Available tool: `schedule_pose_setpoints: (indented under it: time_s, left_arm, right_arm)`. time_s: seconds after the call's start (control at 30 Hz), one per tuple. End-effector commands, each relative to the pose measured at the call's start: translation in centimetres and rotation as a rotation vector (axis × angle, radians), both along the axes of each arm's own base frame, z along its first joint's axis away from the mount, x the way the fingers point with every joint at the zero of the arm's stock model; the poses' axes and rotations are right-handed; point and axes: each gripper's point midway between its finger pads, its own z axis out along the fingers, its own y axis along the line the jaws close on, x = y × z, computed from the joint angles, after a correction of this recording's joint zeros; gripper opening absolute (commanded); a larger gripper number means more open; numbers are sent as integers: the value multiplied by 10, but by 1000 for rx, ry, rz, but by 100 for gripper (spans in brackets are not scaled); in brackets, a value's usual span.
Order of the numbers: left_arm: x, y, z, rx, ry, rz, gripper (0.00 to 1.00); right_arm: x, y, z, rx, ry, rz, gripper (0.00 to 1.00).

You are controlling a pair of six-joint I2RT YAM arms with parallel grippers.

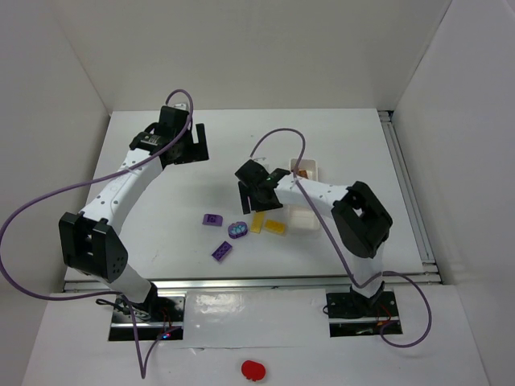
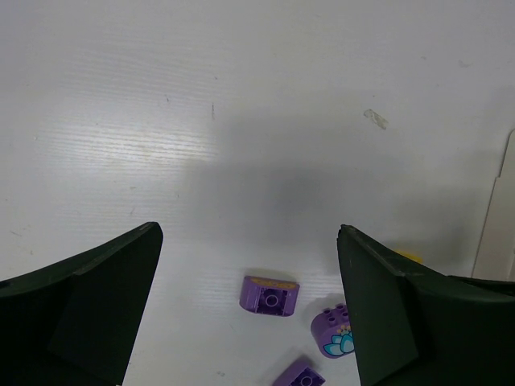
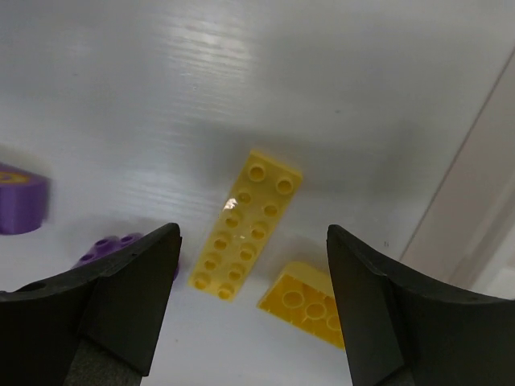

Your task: Sort the legos into containers by color

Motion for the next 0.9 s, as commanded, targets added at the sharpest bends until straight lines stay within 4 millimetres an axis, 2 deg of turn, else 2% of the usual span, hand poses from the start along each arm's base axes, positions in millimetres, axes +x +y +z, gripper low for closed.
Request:
schedule_pose_setpoints:
  time_s: [0.0,0.07,0.13,0.2,0.23,0.37,0.4,0.53,0.57,0.63,0.7,0.73,0.8,0.83,0.87]
  left_arm:
    - [7,-3,11,-11,-34,-6,100]
    - [4,-2,11,-11,-34,-6,100]
    - [4,-2,11,-11,-34,-6,100]
    - [4,-2,11,-11,-34,-6,100]
    - [4,-2,11,-11,-34,-6,100]
    - [4,-2,11,-11,-34,-6,100]
    - [4,-2,11,-11,-34,-6,100]
    - [4,-2,11,-11,-34,-6,100]
    - [4,-2,11,-11,-34,-6,100]
    - [4,-2,11,-11,-34,-6,100]
    - [4,-4,11,-18,-32,-12,100]
    - [5,-4,15,-21,-42,-12,100]
    - [4,-4,19,-16,-51,-19,100]
    - [5,-2,19,-10,-53,-12,100]
    - [5,-2,19,-10,-53,-12,100]
  right_arm:
    - [5,10,-6,27,27,-2,81]
    - [2,9,-19,6,54,13,81]
    - [1,8,-27,-9,68,13,75]
    - [4,14,-25,15,58,18,72]
    - [2,11,-32,2,70,18,69]
    - [2,12,-39,-9,81,17,54]
    - [5,13,-40,-13,74,13,47]
    - [23,25,-24,8,20,12,34]
    - [33,33,-14,25,-8,8,32]
    - [46,41,-2,39,-56,7,31]
    - [60,49,23,68,-116,3,31]
    - [67,44,33,67,-146,-20,31]
    - [78,37,64,95,-220,-45,31]
    - [82,24,70,78,-244,-78,31]
    - [83,15,95,111,-290,-108,31]
